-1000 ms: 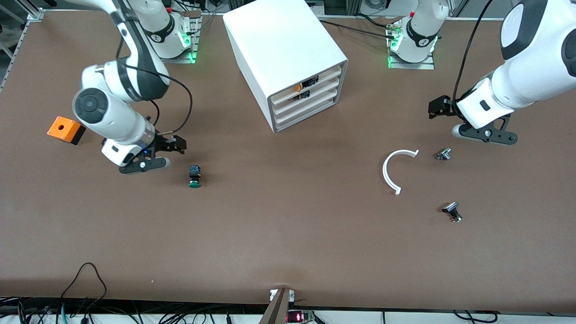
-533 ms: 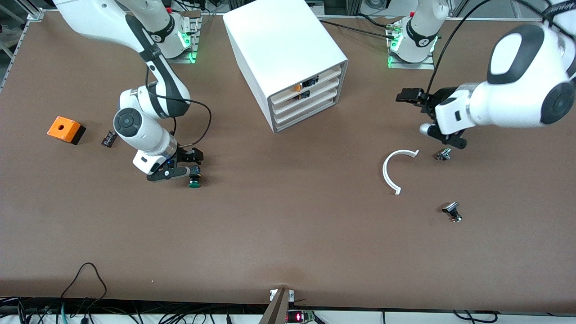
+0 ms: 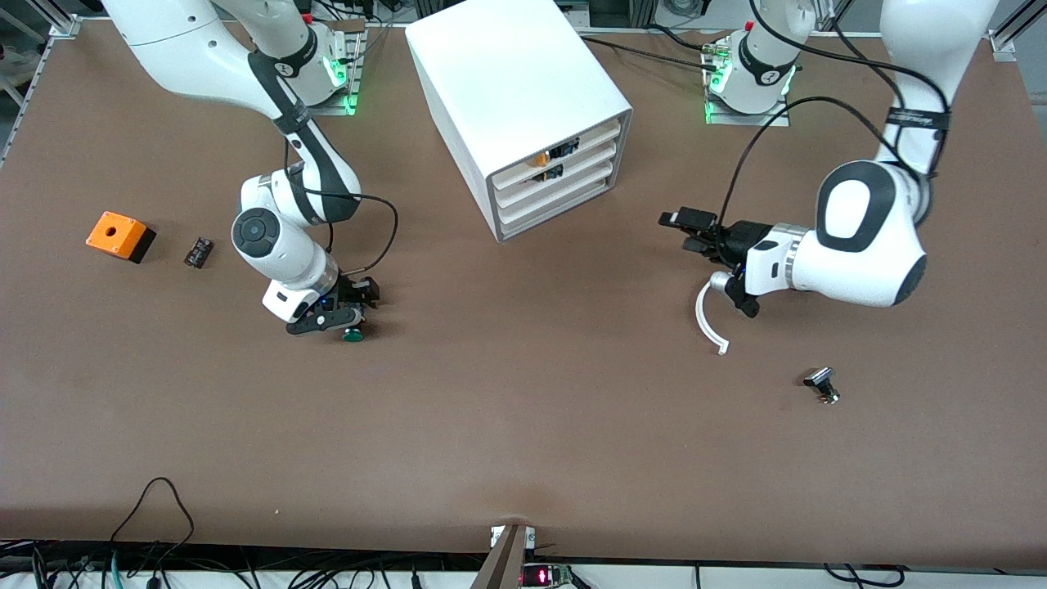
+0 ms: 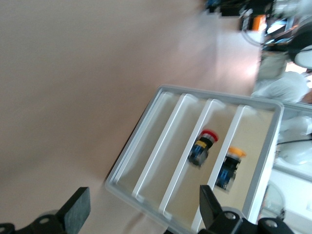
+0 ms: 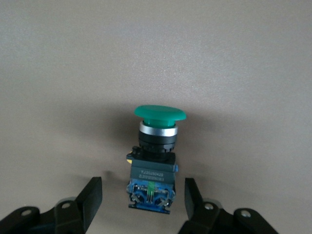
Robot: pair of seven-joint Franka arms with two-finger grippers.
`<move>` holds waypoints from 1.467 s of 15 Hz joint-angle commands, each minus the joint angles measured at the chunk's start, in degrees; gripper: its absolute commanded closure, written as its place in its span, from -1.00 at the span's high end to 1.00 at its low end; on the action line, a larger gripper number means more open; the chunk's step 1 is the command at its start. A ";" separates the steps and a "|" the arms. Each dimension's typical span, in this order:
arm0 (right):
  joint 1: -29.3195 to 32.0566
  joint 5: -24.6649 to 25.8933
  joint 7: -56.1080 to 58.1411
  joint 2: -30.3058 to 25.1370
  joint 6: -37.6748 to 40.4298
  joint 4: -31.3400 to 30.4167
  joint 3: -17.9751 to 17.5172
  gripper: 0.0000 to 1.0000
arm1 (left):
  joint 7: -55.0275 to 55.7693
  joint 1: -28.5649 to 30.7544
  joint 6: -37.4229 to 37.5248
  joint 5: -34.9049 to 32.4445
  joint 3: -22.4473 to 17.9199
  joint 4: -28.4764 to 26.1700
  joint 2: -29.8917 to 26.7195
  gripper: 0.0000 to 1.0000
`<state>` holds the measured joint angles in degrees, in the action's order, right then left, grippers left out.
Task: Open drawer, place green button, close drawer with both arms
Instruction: 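Pull the drawer out with the left gripper while the right gripper lifts the button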
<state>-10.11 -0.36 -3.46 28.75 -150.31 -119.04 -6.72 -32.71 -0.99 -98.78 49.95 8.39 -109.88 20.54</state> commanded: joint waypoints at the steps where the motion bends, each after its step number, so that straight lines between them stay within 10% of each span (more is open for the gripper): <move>1: 0.00 -0.43 0.13 -0.18 -0.16 0.47 -0.05 -0.35 | -8.22 -0.06 -5.27 11.18 2.14 -8.57 -1.38 0.90; 3: 0.00 -0.69 0.04 -0.36 -0.16 0.82 -0.05 -1.00 | -11.49 -0.24 -5.81 16.39 3.73 -10.61 0.02 0.87; 19: -2.28 -1.39 -40.72 0.08 33.76 25.69 -2.16 -1.00 | -36.36 -0.15 -5.55 26.43 10.07 -14.12 15.75 0.23; 22: -3.16 -7.53 -46.00 0.00 36.57 28.94 -2.07 -1.00 | -39.97 -0.24 -5.64 28.10 10.95 -15.36 17.16 0.20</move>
<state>-12.62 -4.59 -45.70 28.01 -116.78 -93.70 -8.85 -68.94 -1.51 -104.39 75.82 18.46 -123.93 36.80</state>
